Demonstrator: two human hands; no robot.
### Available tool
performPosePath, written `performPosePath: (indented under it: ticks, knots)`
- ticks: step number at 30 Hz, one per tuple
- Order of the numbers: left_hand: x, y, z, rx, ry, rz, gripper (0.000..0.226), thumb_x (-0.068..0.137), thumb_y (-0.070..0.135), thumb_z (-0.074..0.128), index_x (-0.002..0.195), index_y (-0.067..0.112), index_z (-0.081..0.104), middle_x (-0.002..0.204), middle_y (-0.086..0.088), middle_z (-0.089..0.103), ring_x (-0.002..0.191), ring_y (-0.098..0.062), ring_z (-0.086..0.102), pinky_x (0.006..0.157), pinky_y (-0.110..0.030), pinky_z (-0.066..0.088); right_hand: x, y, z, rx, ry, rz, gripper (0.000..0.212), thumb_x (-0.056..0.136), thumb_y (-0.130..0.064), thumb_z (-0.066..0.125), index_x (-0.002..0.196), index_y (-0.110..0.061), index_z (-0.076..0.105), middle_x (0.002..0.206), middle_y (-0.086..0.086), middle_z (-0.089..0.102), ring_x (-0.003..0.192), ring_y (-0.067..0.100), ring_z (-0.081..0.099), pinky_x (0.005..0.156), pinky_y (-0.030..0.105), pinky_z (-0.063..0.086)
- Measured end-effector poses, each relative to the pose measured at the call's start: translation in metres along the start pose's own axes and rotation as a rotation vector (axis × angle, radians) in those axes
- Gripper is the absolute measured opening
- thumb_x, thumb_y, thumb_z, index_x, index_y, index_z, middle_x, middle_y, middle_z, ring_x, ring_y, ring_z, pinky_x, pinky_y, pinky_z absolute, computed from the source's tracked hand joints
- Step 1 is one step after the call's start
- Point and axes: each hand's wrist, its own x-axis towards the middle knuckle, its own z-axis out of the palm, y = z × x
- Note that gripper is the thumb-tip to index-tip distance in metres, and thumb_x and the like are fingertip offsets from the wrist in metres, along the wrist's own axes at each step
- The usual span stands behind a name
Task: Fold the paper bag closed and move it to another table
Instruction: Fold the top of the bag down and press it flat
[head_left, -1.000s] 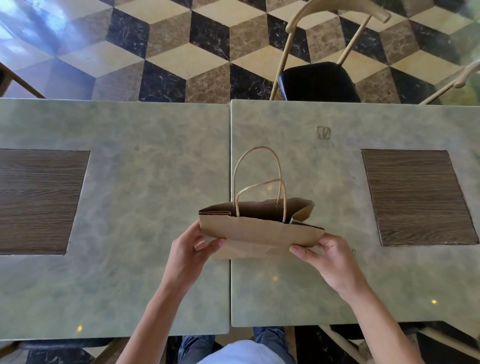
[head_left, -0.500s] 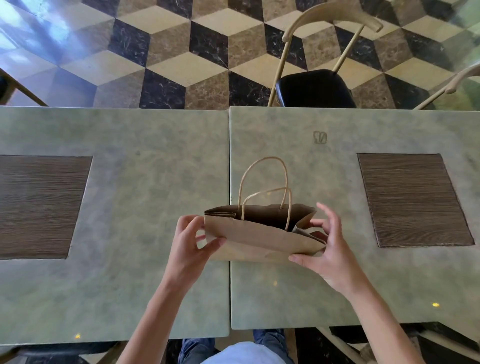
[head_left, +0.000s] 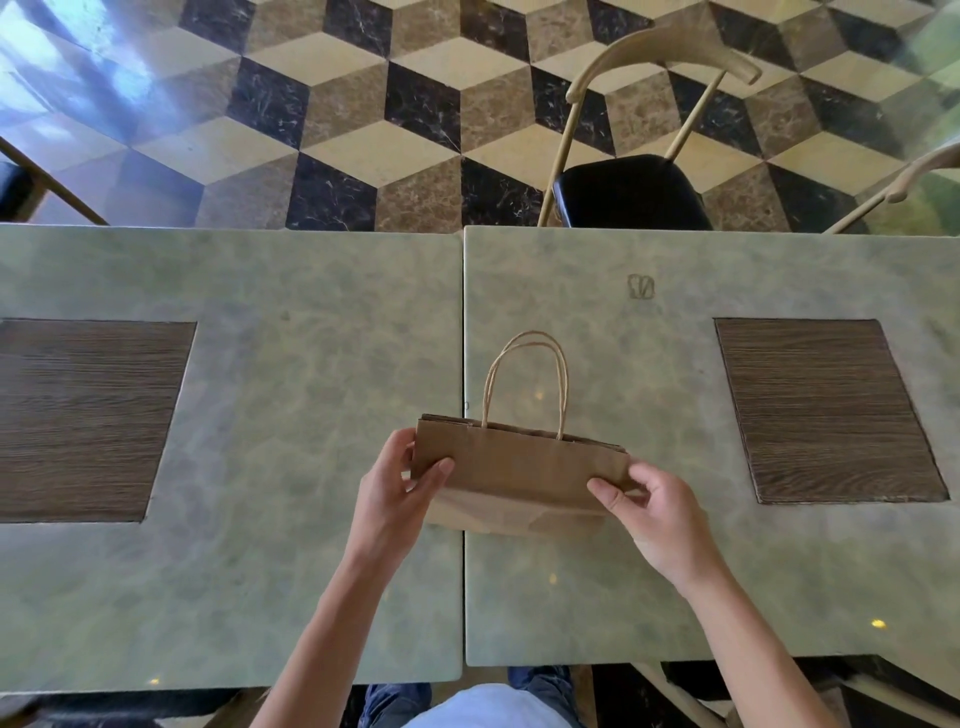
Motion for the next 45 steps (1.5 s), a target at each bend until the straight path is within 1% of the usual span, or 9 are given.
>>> performPosePath:
  ticks: [4, 9, 12, 16, 21, 25, 28, 32, 45]
  knots:
    - [-0.001, 0.0, 0.006, 0.15, 0.019, 0.092, 0.059, 0.089, 0.012, 0.064, 0.133, 0.046, 0.043, 0.097, 0.003, 0.063, 0.081, -0.005, 0.057, 0.074, -0.02, 0.045, -0.003, -0.001, 0.01, -0.095, 0.124, -0.033, 0.037, 0.082, -0.02, 0.078, 0.111, -0.019, 0.056, 0.09, -0.006, 0.072, 0.075, 0.007, 0.066, 0.067, 0.02, 0.052]
    - [-0.009, -0.013, 0.014, 0.636, 0.076, 0.365, 0.035, 0.095, 0.018, 0.054, 0.118, 0.043, 0.061, 0.131, -0.003, 0.035, 0.117, -0.023, 0.043, 0.094, -0.035, 0.046, -0.008, -0.001, 0.023, -0.676, 0.281, -0.354, 0.038, 0.084, -0.023, 0.075, 0.122, -0.024, 0.067, 0.124, 0.006, 0.055, 0.109, 0.025, 0.049, 0.096, 0.039, 0.045]
    - [-0.013, -0.016, 0.016, 0.919, 0.019, 0.424, 0.036, 0.096, 0.042, 0.046, 0.13, 0.033, 0.053, 0.148, -0.013, 0.025, 0.137, -0.032, 0.026, 0.11, -0.049, 0.032, -0.011, -0.006, 0.031, -0.822, 0.216, -0.482, 0.024, 0.092, -0.024, 0.065, 0.114, -0.018, 0.073, 0.133, 0.007, 0.061, 0.116, 0.029, 0.056, 0.099, 0.045, 0.042]
    - [-0.009, -0.015, 0.011, 1.273, -0.179, 0.529, 0.063, 0.088, 0.06, 0.04, 0.142, 0.028, 0.04, 0.154, -0.005, 0.033, 0.147, -0.028, 0.016, 0.114, -0.064, 0.007, -0.018, -0.003, 0.048, -0.969, -0.007, -0.476, 0.053, 0.096, -0.053, 0.048, 0.132, -0.016, 0.062, 0.143, 0.001, 0.057, 0.134, 0.02, 0.05, 0.112, 0.064, 0.024]
    - [-0.001, -0.008, 0.014, 1.344, -0.24, 0.598, 0.062, 0.083, 0.051, 0.057, 0.14, 0.03, 0.044, 0.14, -0.002, 0.054, 0.135, -0.025, 0.045, 0.111, -0.067, 0.014, -0.016, -0.01, 0.063, -1.09, -0.067, -0.456, 0.057, 0.095, -0.053, 0.042, 0.139, -0.019, 0.055, 0.145, 0.002, 0.056, 0.135, 0.021, 0.05, 0.108, 0.076, 0.02]
    - [0.003, -0.01, 0.027, 1.39, -0.288, 0.701, 0.063, 0.089, 0.05, 0.037, 0.139, 0.013, 0.045, 0.129, -0.023, 0.057, 0.117, -0.039, 0.056, 0.107, -0.054, 0.037, -0.009, -0.016, 0.077, -1.173, -0.136, -0.435, 0.057, 0.093, -0.04, 0.044, 0.142, -0.012, 0.05, 0.146, 0.007, 0.055, 0.134, 0.032, 0.05, 0.103, 0.073, 0.033]
    - [0.006, -0.01, 0.03, 1.374, -0.293, 0.727, 0.055, 0.092, 0.031, 0.028, 0.138, 0.003, 0.043, 0.123, -0.028, 0.057, 0.11, -0.043, 0.056, 0.099, -0.05, 0.044, -0.003, -0.016, 0.081, -1.189, -0.164, -0.449, 0.059, 0.088, -0.022, 0.062, 0.143, -0.007, 0.048, 0.148, 0.01, 0.052, 0.135, 0.039, 0.048, 0.1, 0.069, 0.04]
    - [0.003, -0.016, 0.032, 1.384, -0.21, 0.762, 0.047, 0.097, 0.014, 0.024, 0.137, 0.002, 0.045, 0.125, -0.029, 0.057, 0.113, -0.045, 0.056, 0.1, -0.051, 0.044, -0.002, -0.009, 0.081, -1.2, -0.119, -0.499, 0.057, 0.088, -0.01, 0.039, 0.144, -0.007, 0.046, 0.148, 0.013, 0.051, 0.133, 0.041, 0.049, 0.098, 0.069, 0.041]
    - [-0.007, -0.039, 0.038, 1.283, -0.252, 0.625, 0.06, 0.096, 0.004, 0.0, 0.136, -0.01, 0.042, 0.141, -0.037, 0.039, 0.129, -0.056, 0.036, 0.099, -0.061, 0.041, -0.007, 0.005, 0.087, -1.146, -0.226, -0.5, 0.063, 0.089, -0.022, 0.036, 0.149, -0.005, 0.036, 0.157, 0.023, 0.033, 0.145, 0.049, 0.023, 0.111, 0.067, 0.017]
